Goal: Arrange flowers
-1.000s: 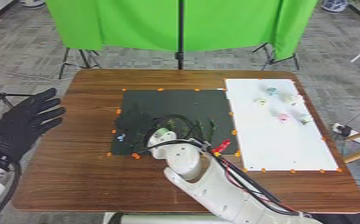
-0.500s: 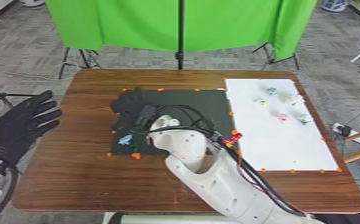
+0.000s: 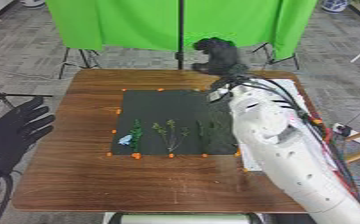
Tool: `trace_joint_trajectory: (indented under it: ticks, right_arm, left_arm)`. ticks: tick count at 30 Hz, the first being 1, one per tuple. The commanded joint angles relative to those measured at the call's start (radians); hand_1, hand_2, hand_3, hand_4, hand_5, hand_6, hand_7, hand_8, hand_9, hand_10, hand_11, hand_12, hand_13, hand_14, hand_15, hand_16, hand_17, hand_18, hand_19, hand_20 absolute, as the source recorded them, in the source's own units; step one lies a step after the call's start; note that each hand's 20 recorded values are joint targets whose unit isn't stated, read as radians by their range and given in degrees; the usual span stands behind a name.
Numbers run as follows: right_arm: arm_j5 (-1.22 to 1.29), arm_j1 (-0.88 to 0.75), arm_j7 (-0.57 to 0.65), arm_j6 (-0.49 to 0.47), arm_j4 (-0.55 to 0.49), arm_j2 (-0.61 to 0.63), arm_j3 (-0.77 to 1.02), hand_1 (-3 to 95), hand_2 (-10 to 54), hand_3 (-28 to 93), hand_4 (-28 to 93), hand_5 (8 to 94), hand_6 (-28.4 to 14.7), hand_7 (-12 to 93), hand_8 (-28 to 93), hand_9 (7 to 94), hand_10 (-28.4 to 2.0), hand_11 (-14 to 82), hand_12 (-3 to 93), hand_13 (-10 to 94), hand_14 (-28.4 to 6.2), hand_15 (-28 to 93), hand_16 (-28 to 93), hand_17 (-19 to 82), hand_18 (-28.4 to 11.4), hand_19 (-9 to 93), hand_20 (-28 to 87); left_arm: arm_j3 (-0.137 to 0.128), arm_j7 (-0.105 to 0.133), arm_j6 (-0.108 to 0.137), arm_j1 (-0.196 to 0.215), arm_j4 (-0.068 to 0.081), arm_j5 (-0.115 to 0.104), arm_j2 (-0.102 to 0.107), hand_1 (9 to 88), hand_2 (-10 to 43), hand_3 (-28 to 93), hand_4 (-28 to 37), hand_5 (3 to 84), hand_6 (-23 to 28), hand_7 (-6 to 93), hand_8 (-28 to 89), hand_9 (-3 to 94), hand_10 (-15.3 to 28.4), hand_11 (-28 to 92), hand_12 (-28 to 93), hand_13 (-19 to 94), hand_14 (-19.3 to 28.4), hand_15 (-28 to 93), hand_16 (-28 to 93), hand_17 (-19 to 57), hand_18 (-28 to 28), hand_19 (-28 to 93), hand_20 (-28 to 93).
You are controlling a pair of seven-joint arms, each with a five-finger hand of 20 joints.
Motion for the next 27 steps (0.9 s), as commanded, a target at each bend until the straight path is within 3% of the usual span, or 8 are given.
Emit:
trace_joint_trajectory:
  ticks: [1,8,11,13,15,17,27]
  right_arm:
    - [-0.066,-0.316,0.125,-0.145,-0.097,0.339,0.305,23.1,-9.5,89,-28,43.6,-4.2,31,-21,40.5,-12.8,40.4,20.0,39,-9.4,64,13,22,-16.5,75,35]
    - [-0.102,-0.469,0.131,-0.199,-0.108,0.363,0.415,23.5,-9.5,89,-28,41.3,-3.7,31,-21,40.5,-12.3,39.3,20.1,41,-8.6,61,13,21,-16.7,74,35]
    - [-0.121,-0.497,0.136,-0.206,-0.102,0.355,0.427,24.5,-9.5,89,-28,41.7,-3.0,32,-21,43.0,-10.5,40.9,20.5,43,-7.7,62,14,22,-16.8,75,35]
    - [-0.127,-0.503,0.139,-0.215,-0.096,0.356,0.425,25.1,-9.5,89,-28,42.1,-2.6,33,-21,44.8,-9.6,42.4,20.6,45,-7.5,63,15,22,-16.7,76,36]
    - [-0.140,-0.506,0.130,-0.226,-0.088,0.351,0.425,26.1,-9.5,88,-28,43.7,-2.1,33,-22,47.4,-9.4,43.4,20.5,46,-7.2,64,15,22,-16.6,76,36]
    - [-0.137,-0.506,0.128,-0.224,-0.080,0.350,0.420,26.9,-9.5,88,-28,45.6,-1.3,34,-22,50.3,-9.3,43.7,20.3,48,-6.9,64,16,23,-16.6,76,37]
    - [-0.160,-0.446,0.141,-0.250,-0.026,0.340,0.348,28.0,-9.5,87,-28,47.5,-0.8,34,-22,53.6,-8.4,43.7,20.3,52,-5.9,63,17,24,-16.1,78,38]
  left_arm:
    - [-0.007,0.005,-0.003,0.025,-0.003,0.004,-0.012,25.8,-2.5,71,-28.3,27.8,2.9,23.8,-13,21.1,10.6,29,11,15,12.8,43,-5,-10.8,19.1,45,5]
    - [-0.014,0.010,-0.002,0.039,-0.007,0.004,-0.020,25.9,-2.3,71,-28.3,27.8,2.8,23.8,-13,21.0,10.6,29,11,15,12.8,44,-5,-10.8,19.1,45,5]
    - [-0.005,0.008,-0.010,0.027,-0.003,-0.008,-0.021,25.9,-2.3,71,-28.3,27.8,2.8,23.9,-13,21.1,10.7,29,11,15,12.7,43,-5,-10.8,19.1,45,5]
    - [0.001,0.005,-0.014,0.019,-0.001,0.004,-0.018,25.8,-2.3,71,-28.3,27.9,2.8,23.9,-13,21.1,10.7,29,11,15,12.8,44,-5,-10.8,19.1,45,5]
    - [0.002,0.004,-0.017,0.014,0.002,-0.001,-0.015,25.8,-2.3,71,-28.3,27.9,2.8,23.9,-13,21.1,10.7,29,11,15,12.8,44,-5,-10.8,19.1,45,5]
    - [-0.001,-0.003,-0.019,0.010,0.001,0.008,-0.021,25.9,-2.3,71,-28.3,27.8,2.8,23.9,-13,21.1,10.7,29,11,15,12.8,44,-5,-10.8,19.1,45,5]
    - [-0.008,-0.001,-0.010,0.012,0.002,0.001,-0.015,25.8,-2.2,71,-28.3,27.9,2.9,23.8,-13,21.1,10.8,29,11,15,12.7,43,-5,-10.8,19.1,45,5]
